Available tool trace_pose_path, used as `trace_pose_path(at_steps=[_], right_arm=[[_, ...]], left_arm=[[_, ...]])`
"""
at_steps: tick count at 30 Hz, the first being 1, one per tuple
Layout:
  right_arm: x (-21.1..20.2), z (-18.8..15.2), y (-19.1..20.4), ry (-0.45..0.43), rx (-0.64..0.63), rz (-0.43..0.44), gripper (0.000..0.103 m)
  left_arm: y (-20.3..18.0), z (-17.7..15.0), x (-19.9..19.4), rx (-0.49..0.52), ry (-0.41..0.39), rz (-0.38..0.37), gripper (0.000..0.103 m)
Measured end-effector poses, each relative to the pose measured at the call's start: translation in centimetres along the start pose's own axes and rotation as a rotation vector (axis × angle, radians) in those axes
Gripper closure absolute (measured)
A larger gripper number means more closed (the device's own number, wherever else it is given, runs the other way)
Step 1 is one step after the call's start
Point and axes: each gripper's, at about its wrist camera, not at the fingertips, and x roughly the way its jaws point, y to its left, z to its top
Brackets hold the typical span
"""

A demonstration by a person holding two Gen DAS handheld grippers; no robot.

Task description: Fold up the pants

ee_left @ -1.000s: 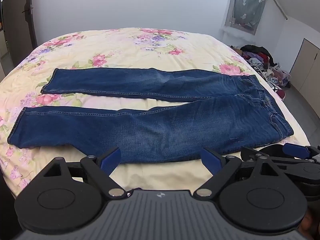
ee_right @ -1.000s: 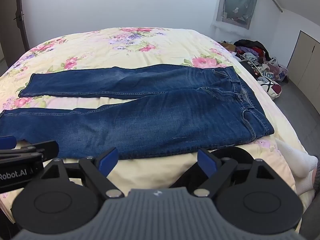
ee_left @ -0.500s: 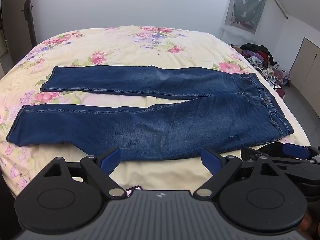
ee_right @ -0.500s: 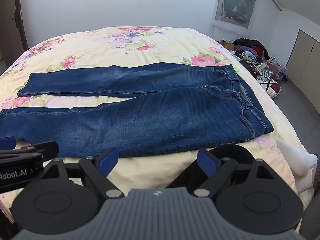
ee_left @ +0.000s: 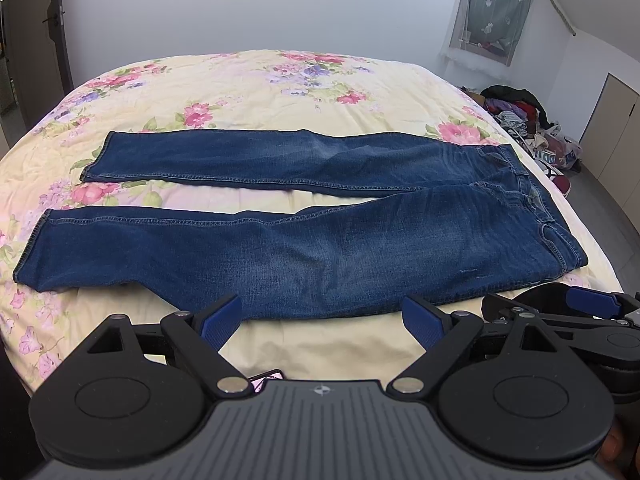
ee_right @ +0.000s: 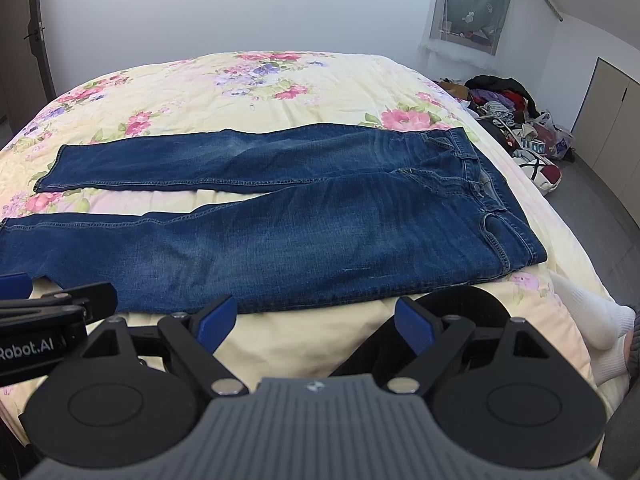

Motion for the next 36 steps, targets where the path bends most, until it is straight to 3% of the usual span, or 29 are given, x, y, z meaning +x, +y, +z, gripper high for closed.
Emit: trace_pose_path(at_steps=[36], right_arm=[[0.24, -0.30, -0.06, 0.004, 0.004, -0.001, 0.021]], left_arm=[[0.04, -0.25, 0.24, 0.001, 0.006, 0.002, 0.000]])
